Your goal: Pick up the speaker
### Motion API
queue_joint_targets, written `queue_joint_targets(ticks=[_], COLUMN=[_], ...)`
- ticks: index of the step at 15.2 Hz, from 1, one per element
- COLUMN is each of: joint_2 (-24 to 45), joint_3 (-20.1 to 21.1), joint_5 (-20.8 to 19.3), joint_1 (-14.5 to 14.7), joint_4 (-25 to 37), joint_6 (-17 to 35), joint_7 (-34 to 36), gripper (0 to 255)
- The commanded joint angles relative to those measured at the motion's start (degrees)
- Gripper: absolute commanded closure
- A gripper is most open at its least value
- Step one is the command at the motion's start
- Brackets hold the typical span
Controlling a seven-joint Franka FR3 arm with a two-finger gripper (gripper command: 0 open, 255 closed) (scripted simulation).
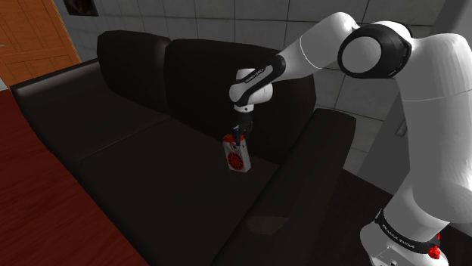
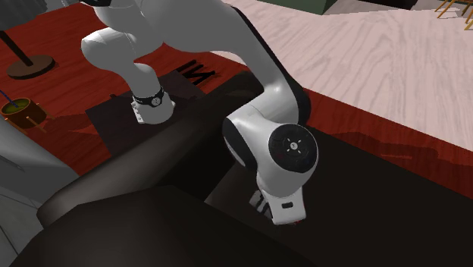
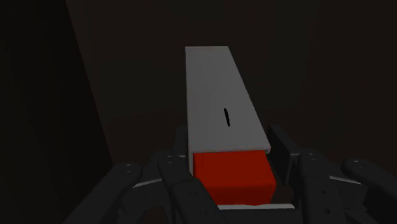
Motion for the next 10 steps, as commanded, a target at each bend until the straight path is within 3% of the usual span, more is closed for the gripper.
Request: queue_joint_targets(ticks=[1,10], joint_2=[-1.11,-4.22], joint_3=[-0.04,-0.23], joint_5=[-0.13,-0.59], joint_1=[0.08,0.12], joint_4=[0.10,1.17], joint_6=[-1.11,-5.25], joint_7=[0.31,1.10], gripper=[255,255])
